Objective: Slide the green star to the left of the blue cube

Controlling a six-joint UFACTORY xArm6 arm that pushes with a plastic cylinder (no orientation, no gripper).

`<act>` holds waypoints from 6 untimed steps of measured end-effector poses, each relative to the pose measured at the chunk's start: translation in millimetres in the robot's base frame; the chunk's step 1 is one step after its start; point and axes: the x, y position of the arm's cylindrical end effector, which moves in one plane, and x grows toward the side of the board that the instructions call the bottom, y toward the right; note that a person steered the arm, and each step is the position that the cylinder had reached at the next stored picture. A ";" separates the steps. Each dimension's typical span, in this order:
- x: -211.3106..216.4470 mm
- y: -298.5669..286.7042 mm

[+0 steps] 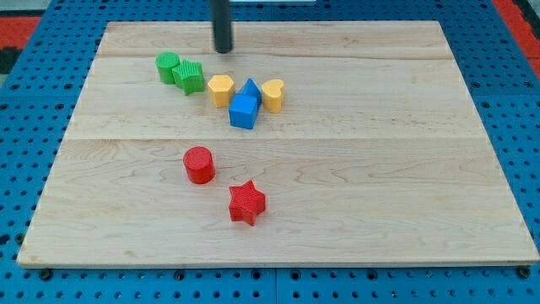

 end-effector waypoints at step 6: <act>110.1 26.7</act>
